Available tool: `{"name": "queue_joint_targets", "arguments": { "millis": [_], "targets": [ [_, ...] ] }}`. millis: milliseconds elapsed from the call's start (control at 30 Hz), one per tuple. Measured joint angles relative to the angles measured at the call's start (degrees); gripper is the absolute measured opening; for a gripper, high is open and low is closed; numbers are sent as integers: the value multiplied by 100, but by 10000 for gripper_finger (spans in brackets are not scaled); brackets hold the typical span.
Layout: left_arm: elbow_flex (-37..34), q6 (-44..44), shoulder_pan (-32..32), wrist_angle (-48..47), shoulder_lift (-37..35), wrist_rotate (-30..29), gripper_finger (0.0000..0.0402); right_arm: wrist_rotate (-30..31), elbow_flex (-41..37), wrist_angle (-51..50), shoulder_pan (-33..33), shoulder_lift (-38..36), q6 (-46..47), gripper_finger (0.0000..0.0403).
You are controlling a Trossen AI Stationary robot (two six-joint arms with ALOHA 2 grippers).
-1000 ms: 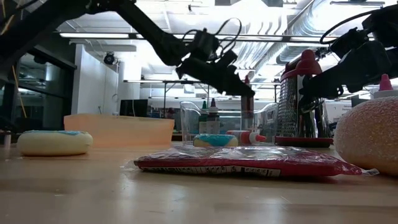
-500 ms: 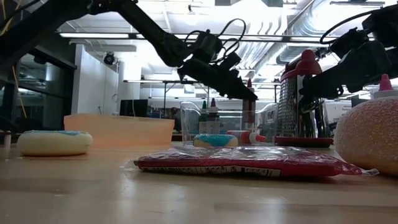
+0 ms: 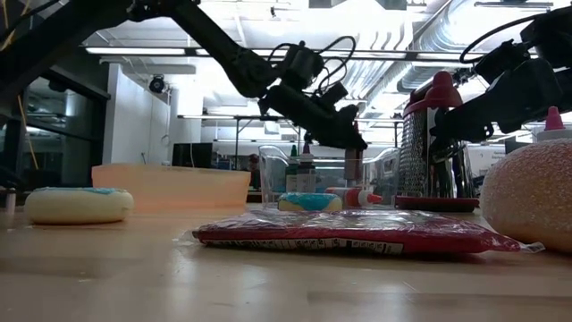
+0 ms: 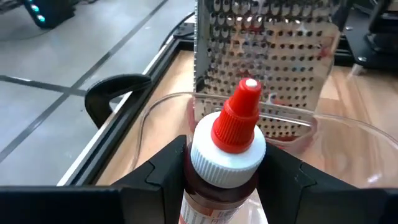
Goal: Pick & Place Food Item
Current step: Put the red food coloring bottle into the transparent bin
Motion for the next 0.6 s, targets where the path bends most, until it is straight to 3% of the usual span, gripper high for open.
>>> {"name": "queue_joint_targets", "arguments": {
  "millis": [267, 600],
  "targets": [
    [-7, -481, -39, 249, 302, -28, 152, -2, -2, -4, 0, -2, 0, 353],
    [-4, -471, -79, 257, 302, -57, 154, -5, -1, -15, -1, 0, 0, 353]
  ]
}}
